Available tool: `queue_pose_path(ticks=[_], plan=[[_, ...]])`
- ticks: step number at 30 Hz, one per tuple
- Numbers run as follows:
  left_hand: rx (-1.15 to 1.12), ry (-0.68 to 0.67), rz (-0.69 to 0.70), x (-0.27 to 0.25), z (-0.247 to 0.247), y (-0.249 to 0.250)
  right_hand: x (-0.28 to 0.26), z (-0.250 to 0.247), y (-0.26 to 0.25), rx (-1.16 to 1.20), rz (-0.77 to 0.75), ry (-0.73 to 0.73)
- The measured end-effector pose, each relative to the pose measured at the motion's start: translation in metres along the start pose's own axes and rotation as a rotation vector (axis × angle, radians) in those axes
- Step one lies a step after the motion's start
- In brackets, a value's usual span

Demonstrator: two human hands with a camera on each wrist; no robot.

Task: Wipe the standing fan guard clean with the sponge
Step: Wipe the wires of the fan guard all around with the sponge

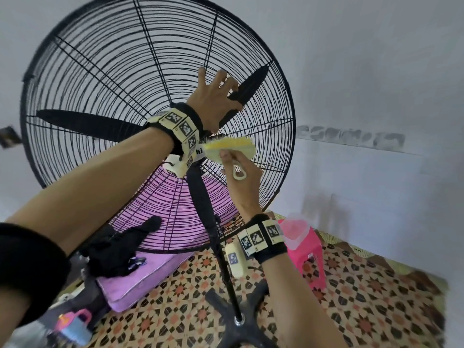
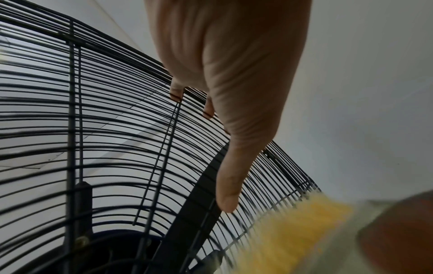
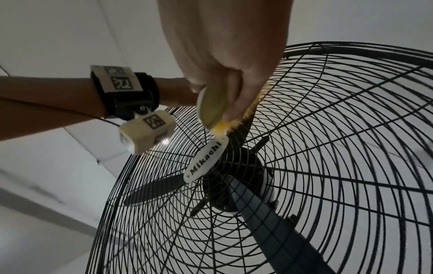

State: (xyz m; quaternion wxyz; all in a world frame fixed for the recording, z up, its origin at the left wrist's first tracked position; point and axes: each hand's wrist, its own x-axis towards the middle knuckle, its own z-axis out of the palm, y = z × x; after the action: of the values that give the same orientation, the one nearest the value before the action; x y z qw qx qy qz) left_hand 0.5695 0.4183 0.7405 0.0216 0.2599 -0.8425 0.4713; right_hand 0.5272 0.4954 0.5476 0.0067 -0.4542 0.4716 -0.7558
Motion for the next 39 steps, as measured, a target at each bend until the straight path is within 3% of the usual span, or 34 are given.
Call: queue_pose_path(ticks=[5,9,14,18,22,24,28,33,37,39], plan=[[-0.013,0.003,-0.023,0.001,-0.001,0.001,0.004,0.002,0.007,-0.246,-0.011,-0.046],[-0.016,0.005,-0.028,0.0,-0.002,0.004,0.014,0.015,-0.011,-0.126,-0.057,-0.032],[-0.029,-0.006,-0.04,0.0,-0.001,0.003,0.008,0.02,-0.006,-0.528,0.008,-0.093],[-0.026,0.004,-0.04,0.001,0.001,0.003,0.013,0.017,-0.014,-0.218,-0.027,0.003],[-0.012,0.011,-0.045,0.002,0.0,0.005,0.006,0.011,-0.005,-0.397,0.038,-0.069],[-0.013,0.007,-0.046,0.002,0.0,0.005,0.012,0.007,-0.007,-0.346,0.043,-0.082],[-0.015,0.019,-0.043,0.001,0.003,0.004,0.027,0.001,-0.008,-0.173,-0.011,0.031],[-0.024,0.01,-0.05,0.002,0.002,0.005,0.031,-0.01,0.009,-0.417,0.109,-0.149],[-0.015,0.018,-0.046,0.003,0.002,0.007,0.043,-0.013,-0.012,-0.237,0.013,-0.023],[-0.003,0.022,-0.042,0.004,0.003,0.009,0.039,-0.015,-0.008,-0.23,0.083,-0.065]])
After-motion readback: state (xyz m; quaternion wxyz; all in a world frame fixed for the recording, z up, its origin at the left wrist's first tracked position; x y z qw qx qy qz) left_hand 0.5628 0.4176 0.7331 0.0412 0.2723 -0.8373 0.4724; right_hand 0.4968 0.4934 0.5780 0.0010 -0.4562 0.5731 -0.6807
